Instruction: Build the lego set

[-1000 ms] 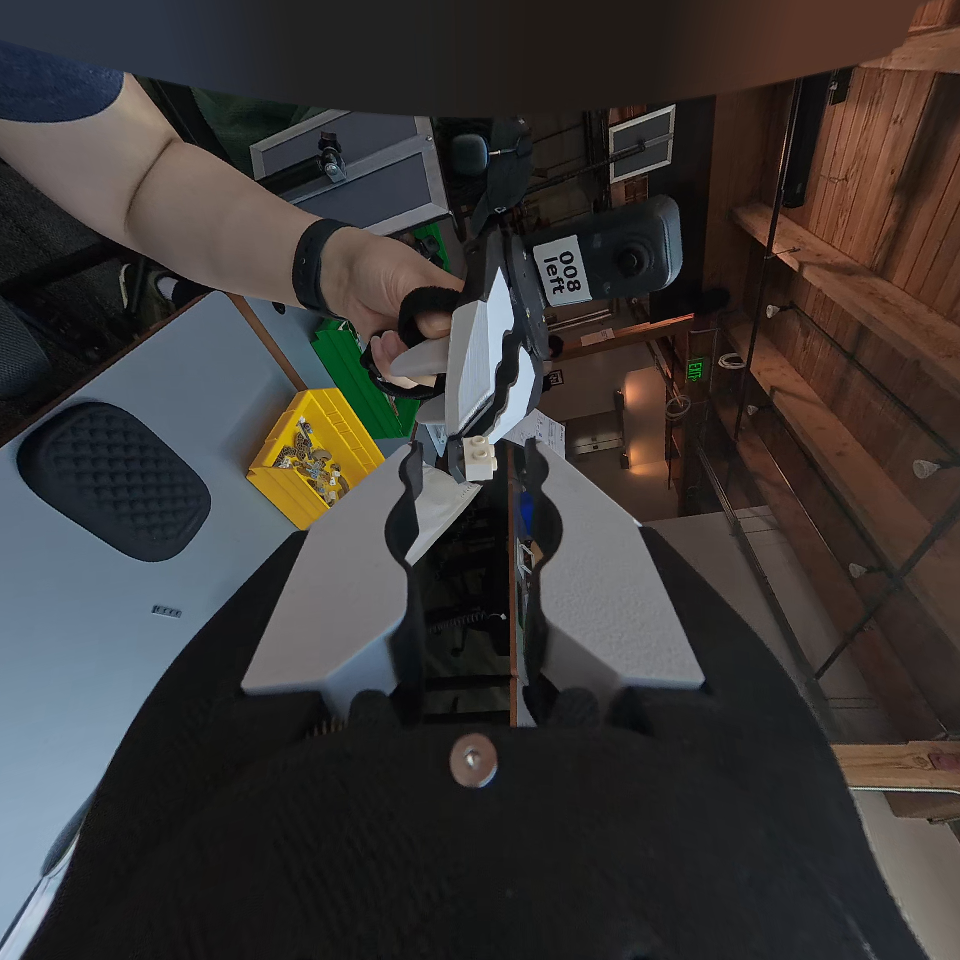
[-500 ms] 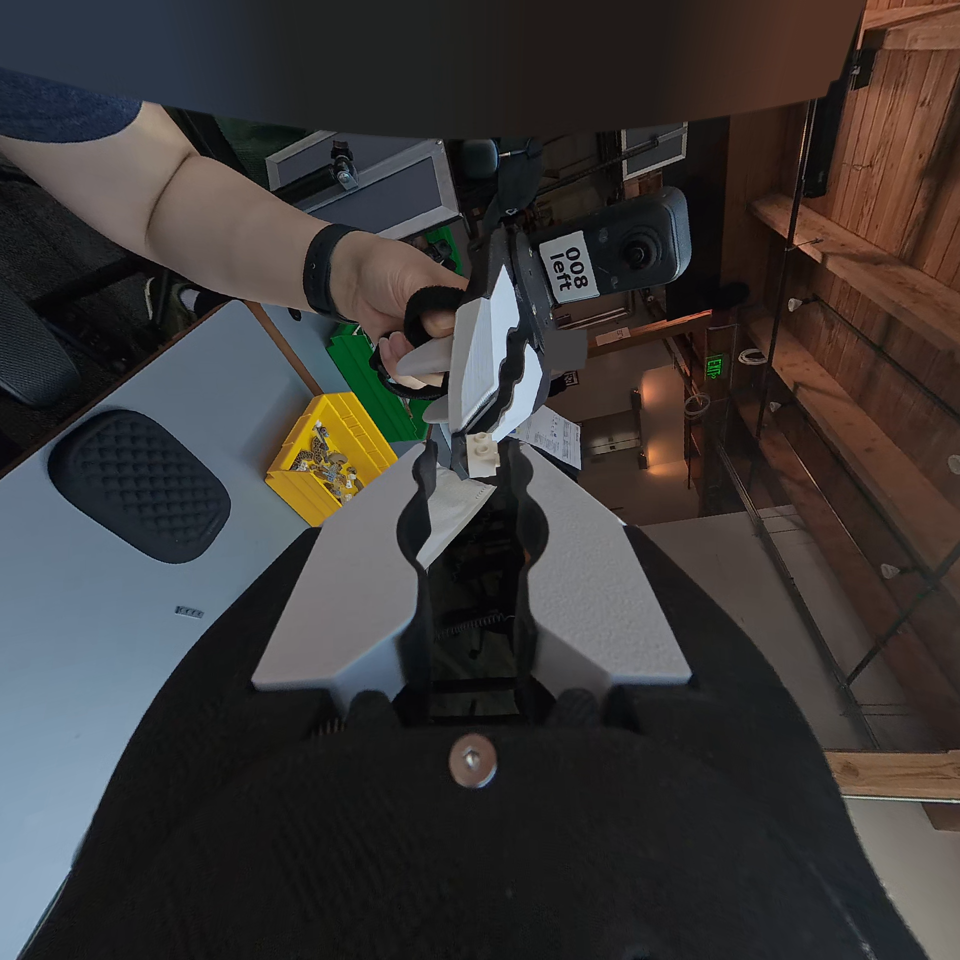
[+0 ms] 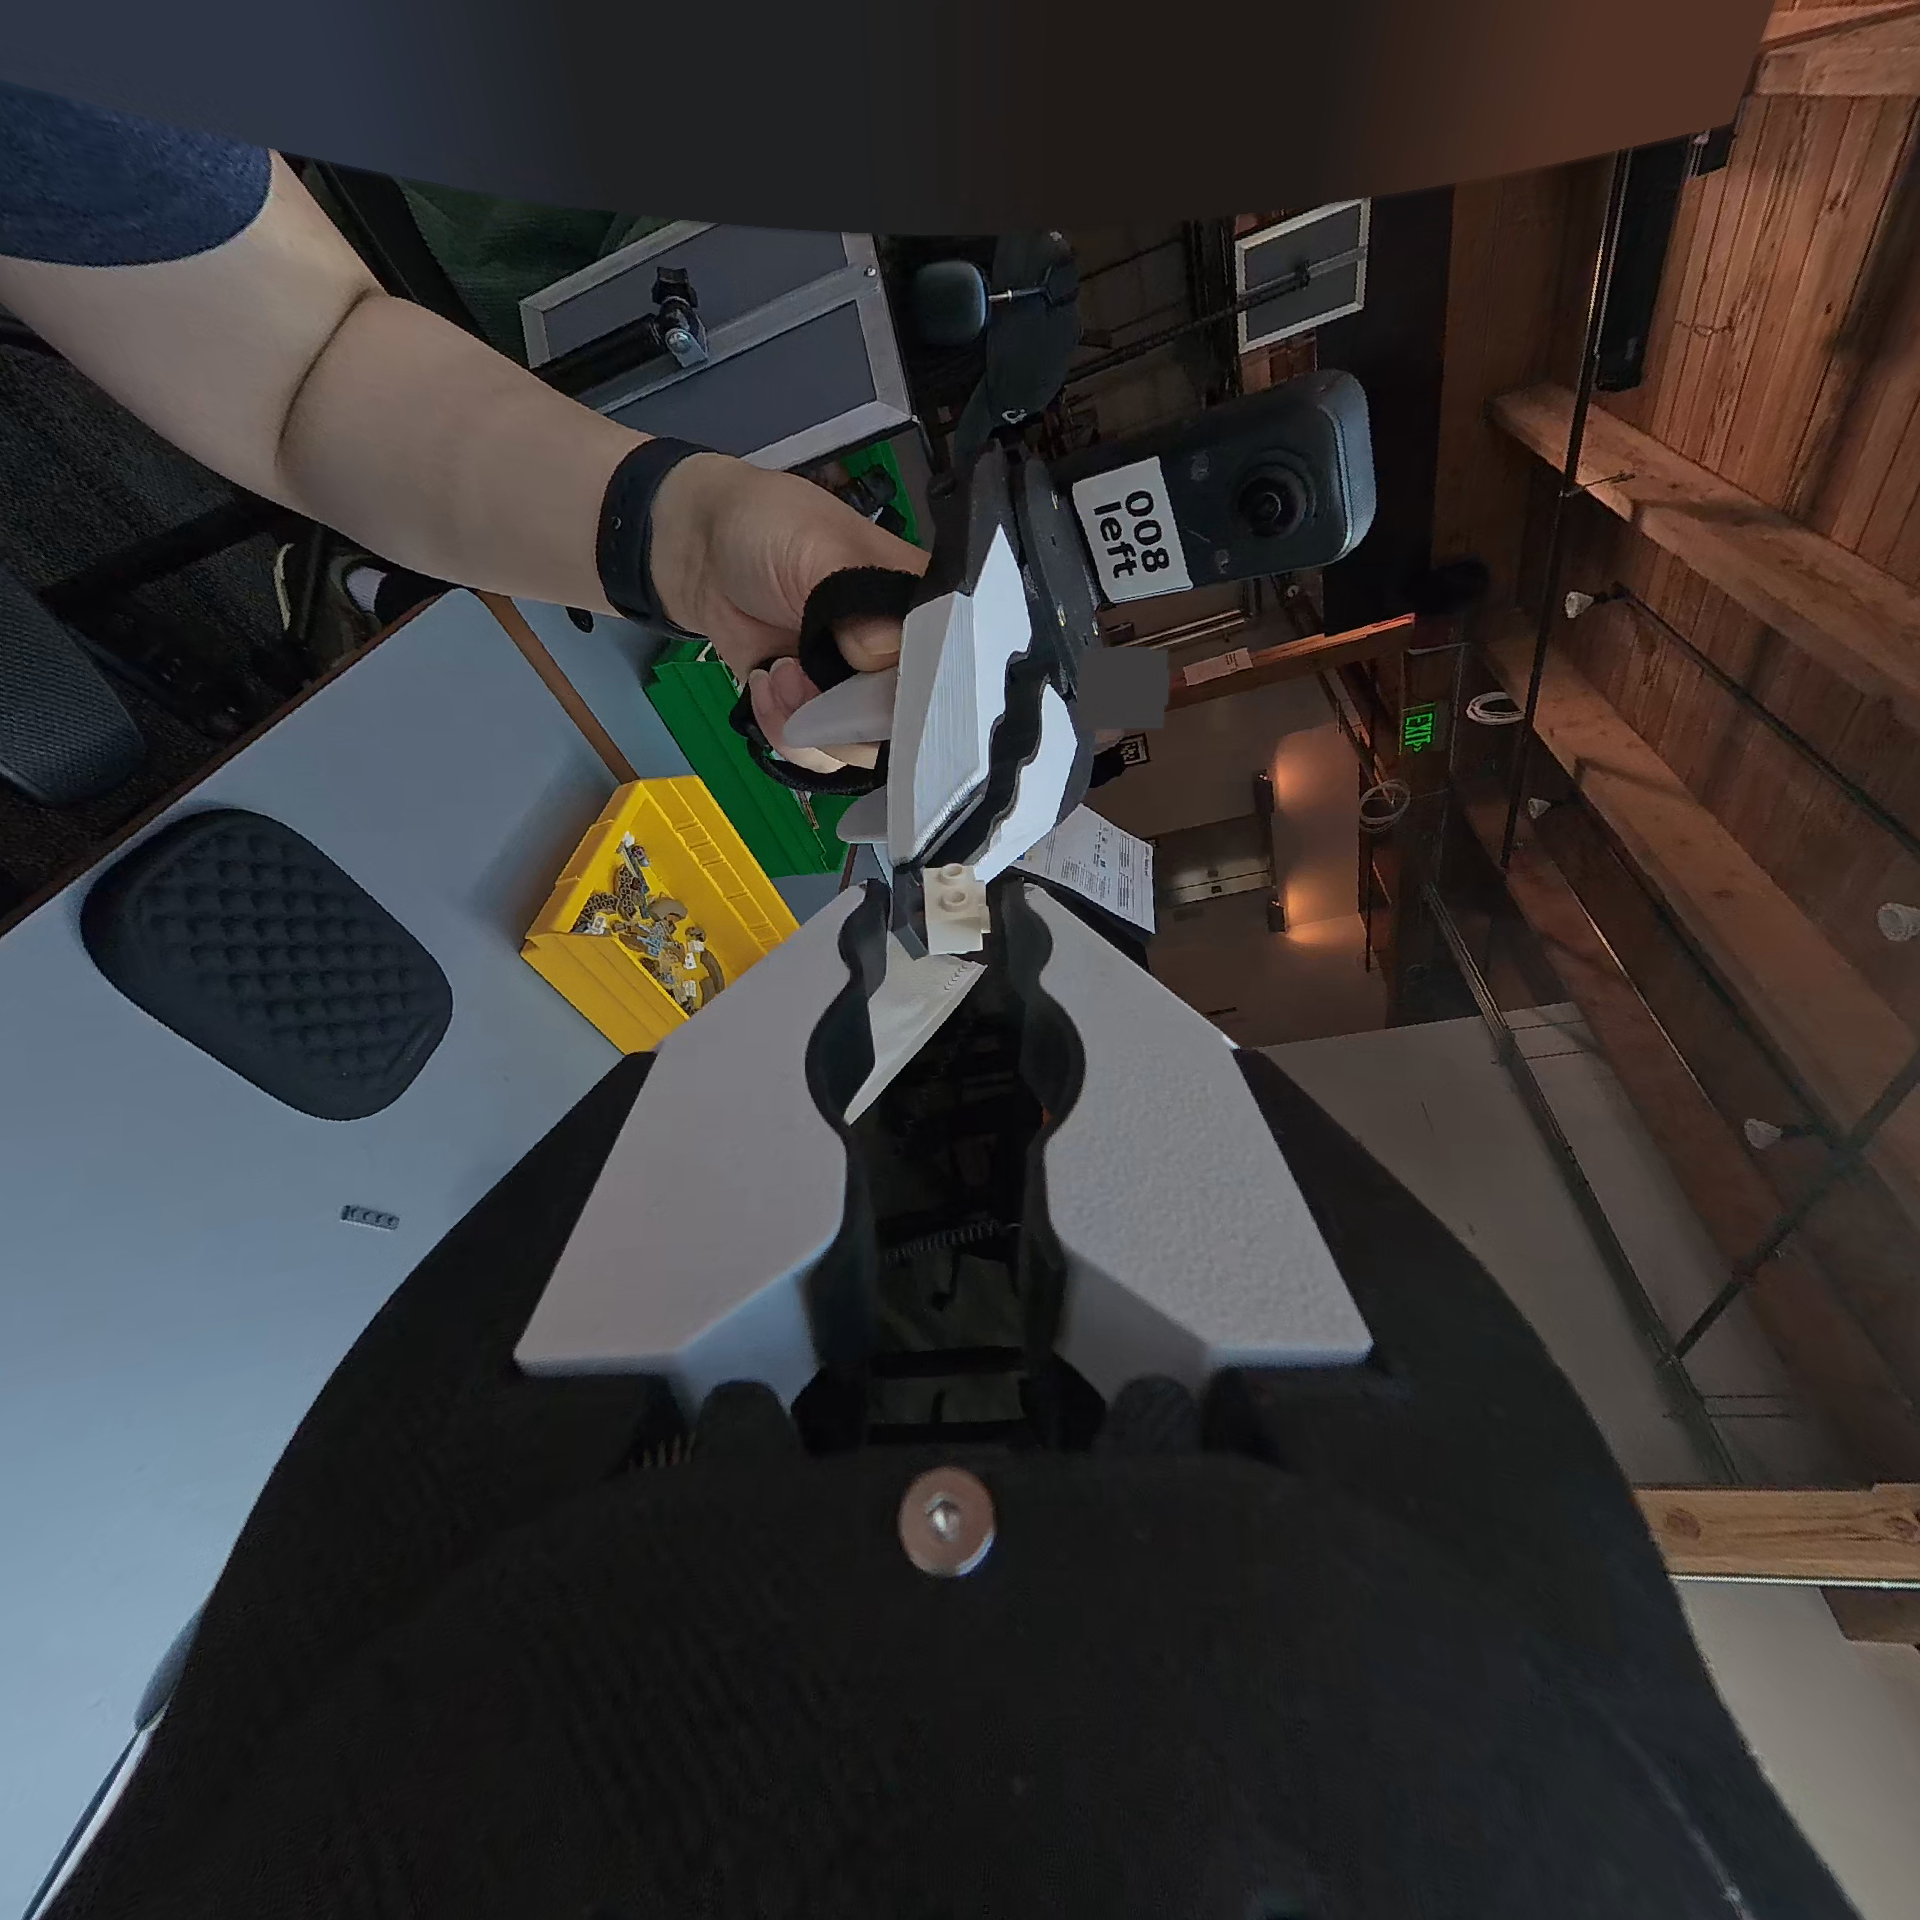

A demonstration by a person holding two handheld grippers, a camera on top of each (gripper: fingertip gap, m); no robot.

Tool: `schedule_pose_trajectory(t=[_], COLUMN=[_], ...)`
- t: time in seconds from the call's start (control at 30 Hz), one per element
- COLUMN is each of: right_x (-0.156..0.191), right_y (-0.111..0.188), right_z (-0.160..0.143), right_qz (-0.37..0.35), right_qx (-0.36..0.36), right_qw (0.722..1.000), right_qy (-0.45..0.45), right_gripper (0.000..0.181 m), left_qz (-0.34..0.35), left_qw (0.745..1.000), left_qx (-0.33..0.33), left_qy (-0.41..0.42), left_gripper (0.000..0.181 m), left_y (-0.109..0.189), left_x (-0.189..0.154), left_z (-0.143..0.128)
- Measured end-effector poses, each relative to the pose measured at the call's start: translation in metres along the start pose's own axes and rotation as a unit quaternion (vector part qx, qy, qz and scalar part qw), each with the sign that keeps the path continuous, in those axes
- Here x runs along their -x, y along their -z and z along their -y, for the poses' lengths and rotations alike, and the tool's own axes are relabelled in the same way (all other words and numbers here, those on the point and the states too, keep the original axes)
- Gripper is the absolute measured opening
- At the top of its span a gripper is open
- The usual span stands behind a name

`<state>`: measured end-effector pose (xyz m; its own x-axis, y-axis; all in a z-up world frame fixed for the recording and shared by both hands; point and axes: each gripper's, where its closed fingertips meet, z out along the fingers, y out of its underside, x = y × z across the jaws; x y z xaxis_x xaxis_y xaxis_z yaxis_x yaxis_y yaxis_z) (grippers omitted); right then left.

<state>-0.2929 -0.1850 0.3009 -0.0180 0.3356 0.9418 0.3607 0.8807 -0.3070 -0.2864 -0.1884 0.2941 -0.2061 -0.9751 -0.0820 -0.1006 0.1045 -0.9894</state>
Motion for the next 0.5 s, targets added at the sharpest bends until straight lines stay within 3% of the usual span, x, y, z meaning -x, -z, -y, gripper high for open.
schedule_pose_trajectory(t=[0.5], right_x=[0.0010], right_y=[-0.0003], right_z=[-0.0016], right_qz=[-0.014], right_qx=[0.007], right_qw=[1.000], right_qy=[0.022], right_gripper=[0.017], left_qz=[-0.004], left_qw=[1.000], left_qx=[-0.004], left_qy=[0.007], left_gripper=[0.005], left_y=[-0.0009], left_x=[0.0012], left_z=[-0.0007])
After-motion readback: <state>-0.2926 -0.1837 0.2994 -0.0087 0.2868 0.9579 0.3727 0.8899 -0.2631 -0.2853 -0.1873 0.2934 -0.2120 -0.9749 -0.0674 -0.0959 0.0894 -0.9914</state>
